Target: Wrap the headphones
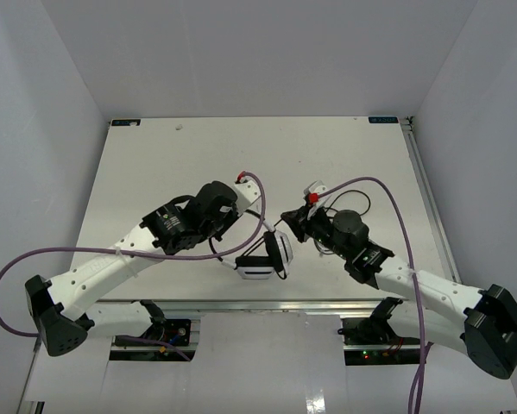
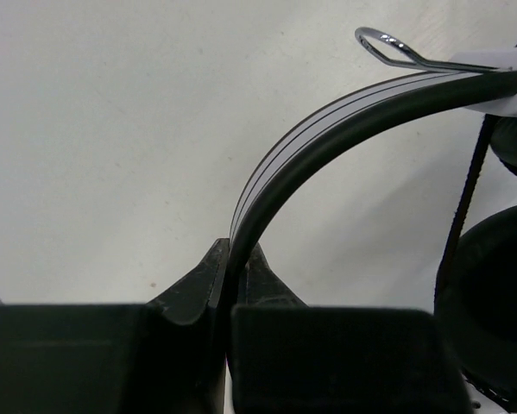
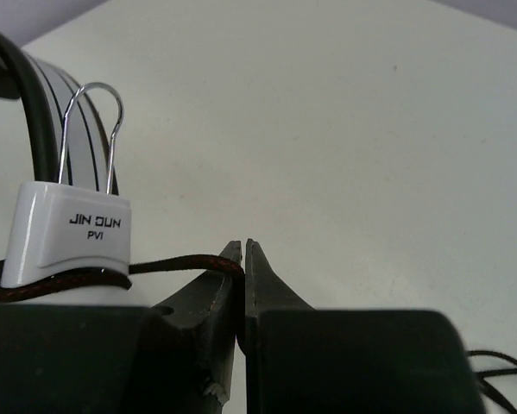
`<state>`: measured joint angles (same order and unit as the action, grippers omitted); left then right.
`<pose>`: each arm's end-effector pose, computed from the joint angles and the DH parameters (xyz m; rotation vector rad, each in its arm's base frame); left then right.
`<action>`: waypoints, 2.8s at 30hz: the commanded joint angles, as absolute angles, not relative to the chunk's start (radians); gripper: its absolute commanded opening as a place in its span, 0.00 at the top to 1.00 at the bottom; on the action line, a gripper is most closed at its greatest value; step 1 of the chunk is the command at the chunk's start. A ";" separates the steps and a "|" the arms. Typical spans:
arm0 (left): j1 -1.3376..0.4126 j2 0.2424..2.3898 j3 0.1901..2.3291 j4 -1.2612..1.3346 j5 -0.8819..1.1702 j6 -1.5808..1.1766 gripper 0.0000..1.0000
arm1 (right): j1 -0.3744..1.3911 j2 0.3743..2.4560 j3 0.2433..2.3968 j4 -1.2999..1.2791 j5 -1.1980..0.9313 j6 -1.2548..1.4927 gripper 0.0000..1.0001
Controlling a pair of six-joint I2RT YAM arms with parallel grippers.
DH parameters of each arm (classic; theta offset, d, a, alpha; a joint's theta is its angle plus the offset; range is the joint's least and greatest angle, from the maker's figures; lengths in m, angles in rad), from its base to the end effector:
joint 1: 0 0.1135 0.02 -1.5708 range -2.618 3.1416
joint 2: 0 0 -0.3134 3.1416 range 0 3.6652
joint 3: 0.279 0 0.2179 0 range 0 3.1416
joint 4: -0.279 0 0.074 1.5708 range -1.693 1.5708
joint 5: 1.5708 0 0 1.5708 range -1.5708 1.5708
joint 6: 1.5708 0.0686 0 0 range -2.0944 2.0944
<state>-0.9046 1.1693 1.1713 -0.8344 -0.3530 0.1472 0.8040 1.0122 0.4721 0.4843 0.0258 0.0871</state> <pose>0.1423 -0.1426 0.3601 1.0318 2.0984 0.0529 0.1447 0.1477 0.3151 -0.5660 1.5689 0.6603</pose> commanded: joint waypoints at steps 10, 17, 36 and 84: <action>-0.941 1.077 1.038 -0.324 -0.640 0.729 1.00 | 0.785 0.910 0.666 0.107 -0.174 0.180 0.92; -0.950 1.050 0.954 -0.154 -0.696 0.788 1.00 | 0.785 0.875 0.626 0.201 -0.448 0.213 0.92; -0.986 1.012 0.897 -0.104 -0.776 0.861 1.00 | 0.785 0.918 0.644 0.409 -0.788 0.334 0.90; -0.999 1.410 1.531 -1.056 -0.890 -0.759 1.00 | 0.927 0.928 0.636 0.298 -0.112 0.283 0.83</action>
<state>-1.0100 1.4265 1.4443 -1.1025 -0.8412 -0.6095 0.8871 0.9208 0.6003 0.3058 -0.1361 0.3215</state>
